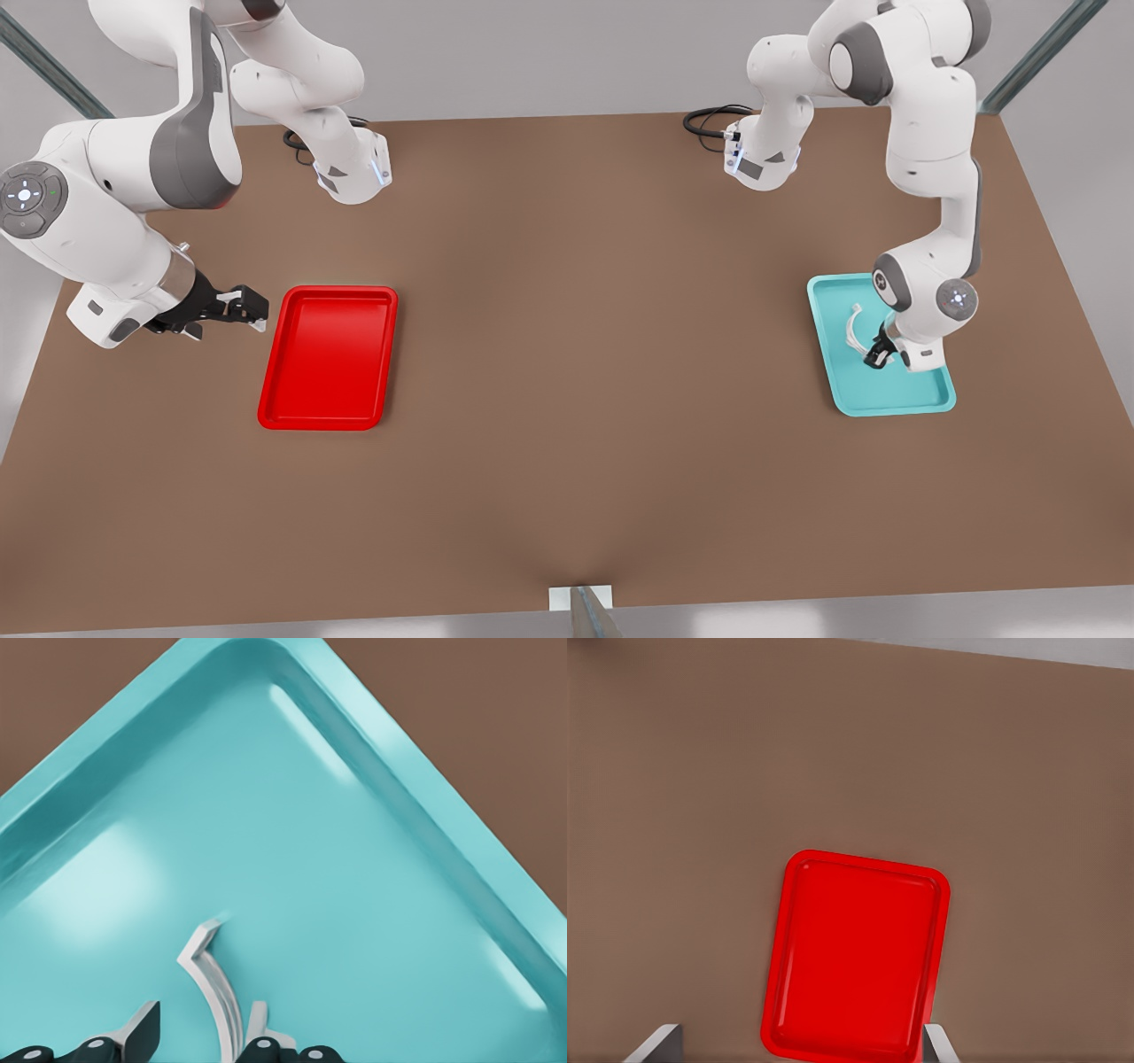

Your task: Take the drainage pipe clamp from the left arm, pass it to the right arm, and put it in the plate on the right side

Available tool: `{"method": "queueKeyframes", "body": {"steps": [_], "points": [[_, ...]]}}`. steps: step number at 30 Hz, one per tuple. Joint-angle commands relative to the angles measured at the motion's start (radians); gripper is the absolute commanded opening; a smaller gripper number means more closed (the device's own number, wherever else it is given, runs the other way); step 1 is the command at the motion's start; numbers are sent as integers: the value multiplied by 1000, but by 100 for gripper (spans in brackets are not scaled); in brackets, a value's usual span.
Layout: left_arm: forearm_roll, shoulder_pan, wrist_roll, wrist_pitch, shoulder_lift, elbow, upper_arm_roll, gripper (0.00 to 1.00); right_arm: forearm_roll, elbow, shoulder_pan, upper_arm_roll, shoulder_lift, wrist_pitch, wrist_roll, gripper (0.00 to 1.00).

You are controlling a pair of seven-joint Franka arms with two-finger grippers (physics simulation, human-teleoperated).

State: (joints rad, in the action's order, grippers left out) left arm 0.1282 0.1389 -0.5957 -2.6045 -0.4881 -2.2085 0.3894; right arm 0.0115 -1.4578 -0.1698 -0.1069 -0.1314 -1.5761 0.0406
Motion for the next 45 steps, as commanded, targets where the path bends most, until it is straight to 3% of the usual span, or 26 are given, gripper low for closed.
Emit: {"method": "queueKeyframes", "body": {"steps": [1,10,14,17,21,26,29,31,33,36,38,45], "points": [[1,-1,-62,-9,-3,1,0,61,1,-1,1,0,1,1,4,100],[2,2,-62,-8,-3,1,0,21,2,0,1,0,0,1,5,100],[2,8,-72,23,17,26,-1,21,2,0,1,0,0,-1,5,100],[145,37,-136,291,43,197,-6,21,2,0,1,0,0,1,4,100],[246,212,-781,574,49,415,-7,21,2,2,1,0,-2,1,5,100],[461,469,-1579,574,10,573,-17,21,2,2,3,0,-2,1,5,100],[478,475,-1989,532,-90,760,-138,21,2,2,3,0,-2,1,5,100],[478,476,-2194,397,-101,790,-219,21,2,2,1,0,-2,-1,1,100],[479,504,-2322,325,-107,799,-238,21,4,42,-14,12,-37,-12,-22,100],[479,530,-2400,224,-125,799,-288,21,-1,211,-37,119,-223,-65,-79,100],[479,567,-2411,184,-158,820,-290,21,-1,208,-39,179,-280,-139,-108,100],[481,588,-2409,179,-224,852,-302,21,-7,134,-194,204,-313,-208,-225,100]]}}
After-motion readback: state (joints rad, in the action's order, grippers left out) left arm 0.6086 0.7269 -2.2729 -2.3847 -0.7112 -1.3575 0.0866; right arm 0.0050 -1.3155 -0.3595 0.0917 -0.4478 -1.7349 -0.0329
